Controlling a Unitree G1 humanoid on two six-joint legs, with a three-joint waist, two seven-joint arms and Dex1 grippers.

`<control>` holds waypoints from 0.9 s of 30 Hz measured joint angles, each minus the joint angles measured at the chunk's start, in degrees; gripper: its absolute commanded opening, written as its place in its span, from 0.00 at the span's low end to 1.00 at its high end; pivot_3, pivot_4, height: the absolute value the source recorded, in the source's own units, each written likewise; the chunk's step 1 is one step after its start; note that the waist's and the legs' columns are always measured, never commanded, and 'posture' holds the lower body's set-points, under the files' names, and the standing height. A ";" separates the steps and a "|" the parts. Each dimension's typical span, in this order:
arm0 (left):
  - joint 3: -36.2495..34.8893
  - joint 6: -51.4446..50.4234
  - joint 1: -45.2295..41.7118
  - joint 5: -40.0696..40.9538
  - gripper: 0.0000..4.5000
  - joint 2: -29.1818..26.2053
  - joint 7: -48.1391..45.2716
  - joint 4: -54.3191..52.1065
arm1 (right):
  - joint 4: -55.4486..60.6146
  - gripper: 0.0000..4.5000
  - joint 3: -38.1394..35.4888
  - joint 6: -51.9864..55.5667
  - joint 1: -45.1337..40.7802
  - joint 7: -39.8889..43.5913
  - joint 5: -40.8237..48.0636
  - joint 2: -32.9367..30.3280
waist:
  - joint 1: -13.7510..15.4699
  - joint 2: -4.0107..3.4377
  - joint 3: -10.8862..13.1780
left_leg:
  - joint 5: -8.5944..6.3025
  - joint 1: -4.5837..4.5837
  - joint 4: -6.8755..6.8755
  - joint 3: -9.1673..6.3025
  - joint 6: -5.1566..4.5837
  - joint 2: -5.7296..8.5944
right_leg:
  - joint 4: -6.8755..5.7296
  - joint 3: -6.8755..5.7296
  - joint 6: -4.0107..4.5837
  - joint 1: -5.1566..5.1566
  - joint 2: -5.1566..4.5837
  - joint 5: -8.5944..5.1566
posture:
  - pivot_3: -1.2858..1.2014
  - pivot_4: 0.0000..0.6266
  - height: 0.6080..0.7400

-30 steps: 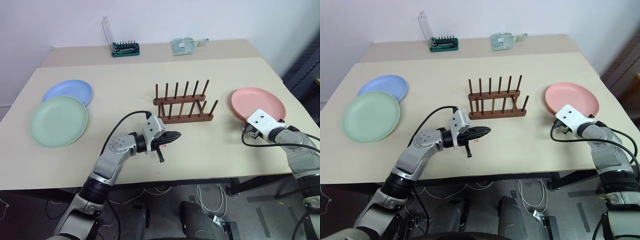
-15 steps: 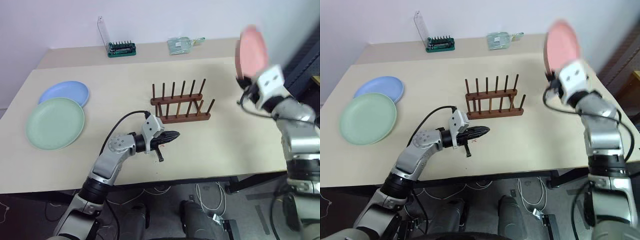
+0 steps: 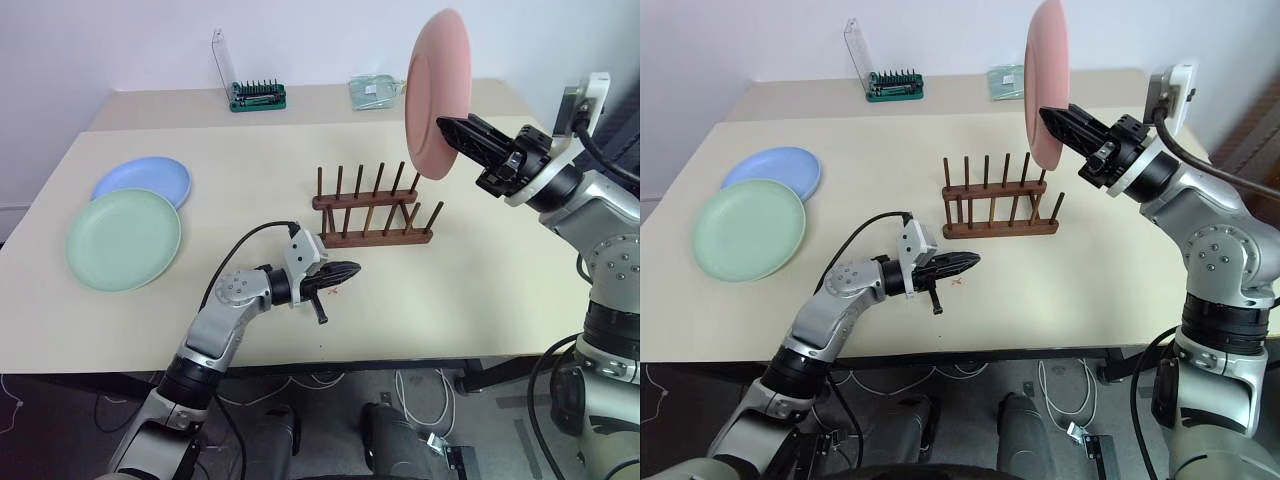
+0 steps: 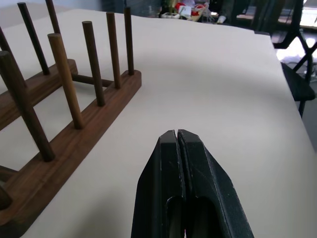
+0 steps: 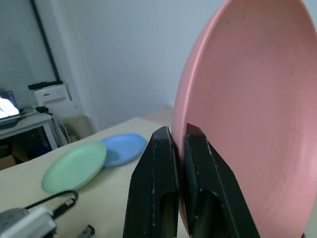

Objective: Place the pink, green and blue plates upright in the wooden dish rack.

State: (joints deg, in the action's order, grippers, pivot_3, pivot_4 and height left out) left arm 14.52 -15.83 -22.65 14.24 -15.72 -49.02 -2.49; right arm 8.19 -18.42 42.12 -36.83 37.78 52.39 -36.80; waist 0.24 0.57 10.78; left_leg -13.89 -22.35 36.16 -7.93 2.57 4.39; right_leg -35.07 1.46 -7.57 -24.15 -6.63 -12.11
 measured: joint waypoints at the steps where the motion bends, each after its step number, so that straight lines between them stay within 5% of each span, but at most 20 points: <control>1: -0.01 -0.01 0.01 0.16 0.00 0.00 -0.13 -0.02 | -0.66 0.01 0.00 0.00 0.00 0.24 -0.08 0.00 | -0.05 -0.01 0.00 | 0.00 0.00 0.00 0.00 0.00 0.00 | -0.01 0.00 0.00 -0.02 0.01 0.00 | 0.52 0.24 1.00; 17: -0.03 -0.75 0.02 1.28 0.00 -0.23 -0.60 -0.38 | -16.60 0.01 1.53 1.32 -2.09 4.64 -2.31 0.88 | -1.05 -0.01 0.00 | 0.00 0.00 -0.02 0.00 0.00 -0.02 | -0.03 0.00 0.00 -0.03 0.05 0.00 | 0.52 0.24 1.00; 24: -0.05 -1.30 0.02 1.31 0.00 -0.22 -0.55 -0.38 | -17.87 0.64 2.11 0.32 -2.16 2.99 -5.24 2.28 | -1.00 -0.01 0.00 | 0.00 -0.01 -0.01 0.00 0.00 -0.01 | -0.03 0.00 -0.01 -0.03 0.04 0.00 | 0.52 0.24 1.00; 27: -0.05 -1.37 0.02 1.37 0.00 -0.23 -0.53 -0.38 | -18.28 0.64 1.75 -6.07 -2.88 -0.79 -10.34 2.75 | -1.02 -0.02 0.01 | 0.00 -0.01 -0.02 0.01 0.00 -0.01 | -0.03 0.01 -0.01 -0.05 0.04 0.00 | 0.52 0.24 1.00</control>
State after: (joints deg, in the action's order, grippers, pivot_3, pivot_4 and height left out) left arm 14.47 -17.20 -22.64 15.60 -15.95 -49.55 -2.87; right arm -10.09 -16.68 36.05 -39.71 36.99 42.05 -34.05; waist -0.77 0.55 10.78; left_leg -13.89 -22.36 36.15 -7.92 2.57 4.38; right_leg -35.10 1.47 -7.58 -24.20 -6.59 -12.11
